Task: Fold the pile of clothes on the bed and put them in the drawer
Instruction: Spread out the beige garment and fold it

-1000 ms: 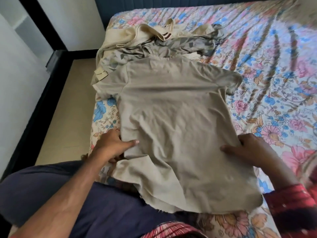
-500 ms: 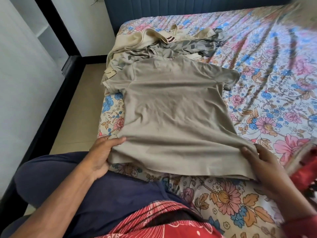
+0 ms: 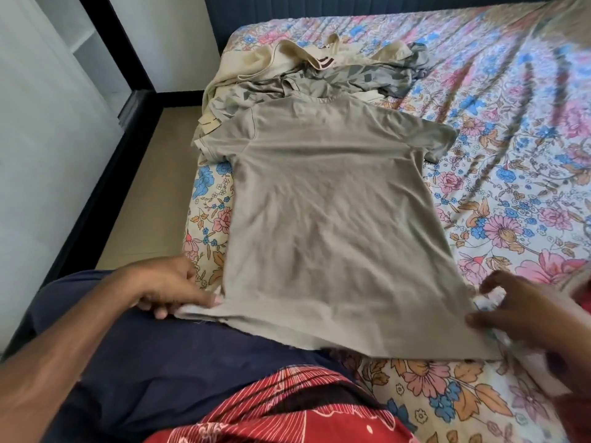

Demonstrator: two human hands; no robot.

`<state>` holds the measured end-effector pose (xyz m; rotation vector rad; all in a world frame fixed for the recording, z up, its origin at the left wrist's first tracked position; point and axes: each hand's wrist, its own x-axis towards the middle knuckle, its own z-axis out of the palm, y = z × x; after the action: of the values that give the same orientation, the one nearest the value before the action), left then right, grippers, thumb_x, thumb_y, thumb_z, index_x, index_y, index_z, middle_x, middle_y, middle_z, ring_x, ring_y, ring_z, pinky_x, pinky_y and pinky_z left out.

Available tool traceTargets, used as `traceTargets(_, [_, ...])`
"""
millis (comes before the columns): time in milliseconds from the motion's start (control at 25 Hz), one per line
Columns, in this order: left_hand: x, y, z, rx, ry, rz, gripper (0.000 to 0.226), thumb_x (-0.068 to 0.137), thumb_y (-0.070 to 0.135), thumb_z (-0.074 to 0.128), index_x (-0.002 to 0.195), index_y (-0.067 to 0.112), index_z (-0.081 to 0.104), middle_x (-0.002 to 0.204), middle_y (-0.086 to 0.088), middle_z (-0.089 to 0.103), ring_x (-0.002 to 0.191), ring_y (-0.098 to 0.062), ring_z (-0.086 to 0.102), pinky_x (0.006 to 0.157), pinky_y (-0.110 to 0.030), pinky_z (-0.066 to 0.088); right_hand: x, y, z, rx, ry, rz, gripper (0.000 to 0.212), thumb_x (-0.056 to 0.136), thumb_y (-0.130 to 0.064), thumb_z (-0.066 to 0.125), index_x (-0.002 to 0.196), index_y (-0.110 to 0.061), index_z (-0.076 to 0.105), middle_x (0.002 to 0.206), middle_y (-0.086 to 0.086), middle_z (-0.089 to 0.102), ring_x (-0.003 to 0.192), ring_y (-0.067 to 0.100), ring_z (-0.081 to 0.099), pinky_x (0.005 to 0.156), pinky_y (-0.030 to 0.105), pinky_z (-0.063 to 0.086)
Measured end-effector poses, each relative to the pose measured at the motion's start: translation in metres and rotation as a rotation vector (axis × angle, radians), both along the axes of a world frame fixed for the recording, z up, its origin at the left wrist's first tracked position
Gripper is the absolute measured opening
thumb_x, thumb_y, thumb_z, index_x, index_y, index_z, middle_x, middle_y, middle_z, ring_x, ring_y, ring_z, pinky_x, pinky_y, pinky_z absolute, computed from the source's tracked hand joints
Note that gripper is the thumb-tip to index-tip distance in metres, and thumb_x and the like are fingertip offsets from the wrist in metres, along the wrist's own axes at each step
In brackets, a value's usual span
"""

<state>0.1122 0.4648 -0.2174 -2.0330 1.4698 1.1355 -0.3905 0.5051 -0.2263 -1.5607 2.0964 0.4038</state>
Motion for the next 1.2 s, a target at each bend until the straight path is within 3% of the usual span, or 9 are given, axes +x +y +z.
traceTargets(80, [-0.002, -0.015, -0.005, -0.098, 0.037, 0.040, 0.063, 0.078, 0.072, 0.071, 0.092, 0.011, 0.061, 0.066, 0.002, 0.073, 0.052, -0.013, 0.061, 0.044, -0.020, 0.035, 0.008, -0.019, 0.015, -0.078, 0.044, 0.067, 0.083, 0.053, -0.080, 0.068, 0.119, -0.031, 0.056, 0.096, -0.005, 0.070, 0.082, 0.016, 0.064, 0.078, 0.035, 0.054])
traceTargets(240, [-0.016, -0.047, -0.040, -0.374, 0.119, 0.211, 0.063, 0.080, 0.070, 0.070, 0.088, 0.009, 0.064, 0.072, -0.004, 0.073, 0.060, -0.019, 0.071, 0.051, -0.029, 0.056, 0.094, -0.097, 0.038, -0.351, -0.160, 0.304, 0.061, 0.078, -0.059, 0.080, 0.126, -0.027, 0.059, 0.121, 0.000, 0.068, 0.109, 0.023, 0.064, 0.091, 0.033, 0.046])
traceTargets(400, [-0.028, -0.049, -0.052, -0.540, 0.228, 0.377, 0.056, 0.072, 0.064, 0.081, 0.067, 0.021, 0.046, 0.056, 0.010, 0.050, 0.050, -0.006, 0.045, 0.045, -0.021, 0.032, 0.241, -0.204, 0.025, -0.475, -0.302, 0.676, 0.055, 0.094, -0.041, 0.070, 0.141, -0.017, 0.053, 0.142, 0.006, 0.060, 0.129, 0.025, 0.057, 0.106, 0.033, 0.042])
traceTargets(560, [-0.020, -0.041, -0.062, -0.584, 0.369, 0.484, 0.047, 0.059, 0.046, 0.097, 0.063, 0.017, 0.060, 0.052, 0.006, 0.062, 0.050, -0.002, 0.054, 0.047, -0.021, 0.037, 0.384, -0.273, -0.005, -0.475, -0.320, 0.854, 0.042, 0.097, -0.025, 0.059, 0.136, -0.010, 0.052, 0.136, 0.014, 0.059, 0.122, 0.033, 0.058, 0.101, 0.042, 0.049])
traceTargets(640, [-0.016, -0.038, -0.066, -0.587, 0.370, 0.488, 0.049, 0.051, 0.047, 0.097, 0.064, 0.017, 0.061, 0.058, 0.005, 0.065, 0.057, -0.003, 0.056, 0.051, -0.023, 0.038, 0.428, -0.297, -0.021, -0.496, -0.291, 0.902, 0.052, 0.094, -0.029, 0.064, 0.137, -0.005, 0.047, 0.136, 0.016, 0.056, 0.123, 0.035, 0.056, 0.100, 0.046, 0.049])
traceTargets(760, [-0.012, -0.033, -0.071, -0.552, 0.425, 0.417, 0.045, 0.047, 0.049, 0.093, 0.063, 0.018, 0.063, 0.059, 0.011, 0.066, 0.056, -0.001, 0.057, 0.056, -0.024, 0.041, 0.460, -0.338, -0.050, -0.462, -0.272, 0.819, 0.078, 0.090, -0.037, 0.068, 0.149, 0.000, 0.031, 0.149, 0.019, 0.043, 0.137, 0.037, 0.044, 0.111, 0.050, 0.043])
traceTargets(920, [-0.010, -0.028, -0.066, -0.487, 0.472, 0.345, 0.032, 0.056, 0.045, 0.087, 0.062, 0.029, 0.060, 0.064, 0.019, 0.064, 0.061, 0.005, 0.058, 0.060, -0.014, 0.041, 0.478, -0.358, -0.080, -0.514, -0.311, 0.591, 0.061, 0.100, -0.032, 0.049, 0.149, 0.000, 0.030, 0.152, 0.024, 0.042, 0.141, 0.040, 0.041, 0.118, 0.051, 0.036])
traceTargets(1080, [-0.024, -0.024, -0.060, -0.629, 0.320, 0.252, 0.014, 0.087, 0.034, 0.067, 0.085, 0.032, 0.054, 0.084, 0.017, 0.057, 0.079, 0.006, 0.051, 0.067, -0.013, 0.036, 0.479, -0.360, -0.075, -0.622, -0.292, 0.592, 0.034, 0.104, -0.013, 0.039, 0.136, -0.002, 0.046, 0.127, 0.021, 0.060, 0.115, 0.036, 0.062, 0.097, 0.048, 0.055])
traceTargets(1200, [-0.031, -0.029, -0.049, -0.690, 0.329, 0.228, 0.015, 0.092, 0.025, 0.059, 0.089, 0.034, 0.047, 0.081, 0.009, 0.056, 0.072, 0.002, 0.050, 0.064, -0.018, 0.038, 0.456, -0.378, -0.050, -0.614, -0.718, 0.313, 0.027, 0.102, -0.013, 0.053, 0.124, -0.005, 0.067, 0.109, 0.015, 0.069, 0.091, 0.029, 0.069, 0.081, 0.041, 0.060])
